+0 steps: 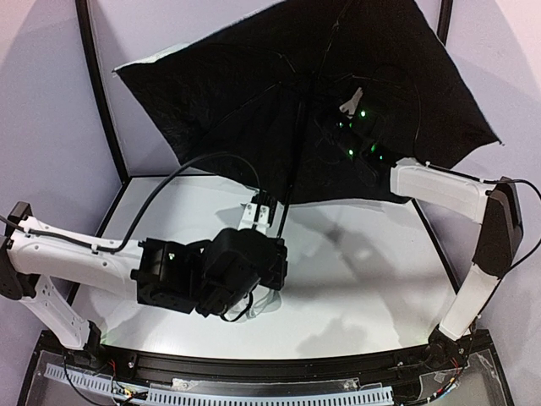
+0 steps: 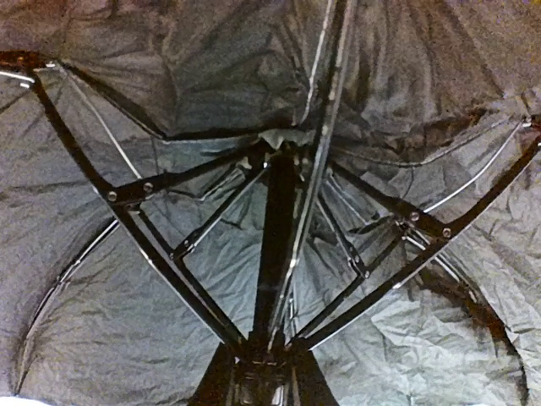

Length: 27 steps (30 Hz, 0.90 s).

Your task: Open the umbrella

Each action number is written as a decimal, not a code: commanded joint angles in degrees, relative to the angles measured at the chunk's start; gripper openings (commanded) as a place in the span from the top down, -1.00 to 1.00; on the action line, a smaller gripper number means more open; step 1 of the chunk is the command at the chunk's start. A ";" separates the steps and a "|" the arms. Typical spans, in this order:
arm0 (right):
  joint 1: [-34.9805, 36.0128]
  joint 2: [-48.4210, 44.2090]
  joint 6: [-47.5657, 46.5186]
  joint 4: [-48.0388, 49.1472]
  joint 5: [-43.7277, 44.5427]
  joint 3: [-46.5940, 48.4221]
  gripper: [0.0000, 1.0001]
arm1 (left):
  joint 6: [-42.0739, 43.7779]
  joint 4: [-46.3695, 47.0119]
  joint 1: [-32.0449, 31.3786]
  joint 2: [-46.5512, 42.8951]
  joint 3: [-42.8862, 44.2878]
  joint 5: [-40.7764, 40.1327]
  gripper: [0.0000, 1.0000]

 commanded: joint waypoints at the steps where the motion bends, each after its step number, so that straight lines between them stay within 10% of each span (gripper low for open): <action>1: -3.79 2.39 -5.94 -0.87 20.92 9.31 1.00 | 10.42 -16.29 -5.93 0.82 1.16 17.45 0.98; 9: -8.51 9.89 -14.37 -2.91 35.21 26.52 1.00 | 0.79 -32.27 -7.69 -3.41 -6.46 40.33 0.98; 27: -13.28 33.47 -17.16 -16.48 36.82 63.76 1.00 | -23.55 -28.75 -16.78 -6.83 -11.99 52.26 0.98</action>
